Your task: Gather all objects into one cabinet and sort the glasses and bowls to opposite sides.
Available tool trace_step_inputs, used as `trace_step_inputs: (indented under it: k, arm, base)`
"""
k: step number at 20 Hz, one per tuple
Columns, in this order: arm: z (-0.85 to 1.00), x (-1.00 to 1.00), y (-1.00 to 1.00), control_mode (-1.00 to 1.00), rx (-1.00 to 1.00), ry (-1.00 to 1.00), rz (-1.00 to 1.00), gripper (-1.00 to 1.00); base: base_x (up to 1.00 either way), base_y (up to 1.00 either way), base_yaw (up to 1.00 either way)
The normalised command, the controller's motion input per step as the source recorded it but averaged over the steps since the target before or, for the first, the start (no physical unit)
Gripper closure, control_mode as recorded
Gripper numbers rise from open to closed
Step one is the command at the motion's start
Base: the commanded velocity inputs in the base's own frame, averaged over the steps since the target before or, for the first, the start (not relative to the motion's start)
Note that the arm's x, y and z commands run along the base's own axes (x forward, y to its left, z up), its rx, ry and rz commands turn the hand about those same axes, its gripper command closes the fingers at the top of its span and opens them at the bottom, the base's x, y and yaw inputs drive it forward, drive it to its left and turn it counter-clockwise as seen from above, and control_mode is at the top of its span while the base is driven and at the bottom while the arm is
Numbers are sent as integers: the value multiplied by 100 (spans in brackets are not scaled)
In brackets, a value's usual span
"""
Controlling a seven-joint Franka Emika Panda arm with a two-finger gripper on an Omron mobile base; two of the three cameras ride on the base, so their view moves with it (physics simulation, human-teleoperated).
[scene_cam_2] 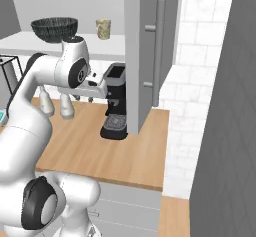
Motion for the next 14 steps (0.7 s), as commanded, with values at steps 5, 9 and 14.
trace_step_inputs:
  k: [5,9,14]
  arm:
    - [0,0,0,100,0,0,0,-100]
    - [0,0,0,100,0,0,0,-100]
    - [0,0,0,100,0,0,0,-100]
  base:
    - [0,0,0]
    - [-32,0,0]
    - [-90,0,0]
